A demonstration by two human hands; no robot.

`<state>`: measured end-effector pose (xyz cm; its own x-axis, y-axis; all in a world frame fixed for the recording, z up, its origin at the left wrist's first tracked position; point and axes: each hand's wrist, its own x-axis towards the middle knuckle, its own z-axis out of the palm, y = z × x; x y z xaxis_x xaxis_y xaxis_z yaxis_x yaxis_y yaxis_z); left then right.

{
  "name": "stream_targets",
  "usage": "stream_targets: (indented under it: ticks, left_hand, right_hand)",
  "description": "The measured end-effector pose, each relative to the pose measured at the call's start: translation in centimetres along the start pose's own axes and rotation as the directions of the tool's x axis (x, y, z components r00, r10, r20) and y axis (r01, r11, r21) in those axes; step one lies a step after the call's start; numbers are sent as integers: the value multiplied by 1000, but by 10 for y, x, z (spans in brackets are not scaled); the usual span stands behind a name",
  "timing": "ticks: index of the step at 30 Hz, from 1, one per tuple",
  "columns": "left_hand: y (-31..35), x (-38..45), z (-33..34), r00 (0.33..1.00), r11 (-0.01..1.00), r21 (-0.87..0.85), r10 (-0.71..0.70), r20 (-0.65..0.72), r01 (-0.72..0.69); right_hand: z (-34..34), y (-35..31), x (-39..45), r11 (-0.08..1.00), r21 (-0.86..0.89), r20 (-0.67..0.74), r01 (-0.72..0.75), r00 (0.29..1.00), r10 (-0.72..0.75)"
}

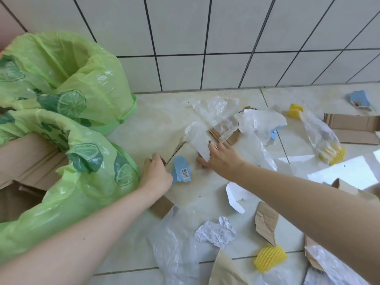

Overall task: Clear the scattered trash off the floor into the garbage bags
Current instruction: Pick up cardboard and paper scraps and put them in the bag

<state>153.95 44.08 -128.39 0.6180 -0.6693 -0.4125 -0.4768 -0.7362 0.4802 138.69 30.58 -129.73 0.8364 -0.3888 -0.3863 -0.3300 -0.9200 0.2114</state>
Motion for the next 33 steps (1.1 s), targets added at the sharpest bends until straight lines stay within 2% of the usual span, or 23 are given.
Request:
stream_targets:
  ticks: [2,4,6,7,8,10,12,14,16,20,22,25,29,33]
  left_hand:
    - [-6,-11,2,1000,999,-50,-6,7,6]
    - [-13,-21,2,1000,995,-95,-12,24,14]
    - [-21,-33,1,1000,993,-115,-14,17,16]
    - [-25,-39,1,1000,992,-125,-21,13,22]
    - [-29,-45,2,999,990,-138,-34,14,35]
    - [-36,-57,3,998,985,-158,-66,23,69]
    - [-43,-67,5,997,989,-125,-79,14,81]
    - [-51,-72,6,999,996,-85,-40,-9,39]
    - [-58,-71,7,999,998,-32,47,-26,-47]
    - [-63,-72,12,973,975,17,224,-61,-223]
    - [-66,-70,15,955,958,31,288,-71,-286]
    - [-75,-60,17,916,916,40,401,-4,-400]
    - [-87,-53,14,879,878,67,469,88,-474]
    - [-92,-55,12,854,838,164,512,92,-520]
  right_hand:
    - [1,0,-11,998,-50,-9,29,1000,-29]
    - [-10,-7,-25,999,32,-83,-37,996,40]
    - [-12,-14,-33,980,194,-68,-52,996,66]
    - [-11,-15,-36,939,335,-44,-85,993,105]
    - [-17,-17,-39,846,515,33,-137,990,140]
    - [-23,-21,-42,579,786,109,-216,971,214]
    - [-27,-23,-43,394,884,182,-253,961,208]
    - [-28,-26,-42,319,907,235,-274,960,155]
    - [-30,-31,-38,329,912,215,-244,969,122]
    - [-36,-40,-20,473,865,120,-168,984,131]
    - [-39,-44,-12,509,848,115,-148,989,96]
    - [-36,-48,4,527,837,140,-149,988,56]
    - [-28,-51,21,541,826,179,-158,984,14]
    - [-29,-55,25,602,784,170,-153,985,29]
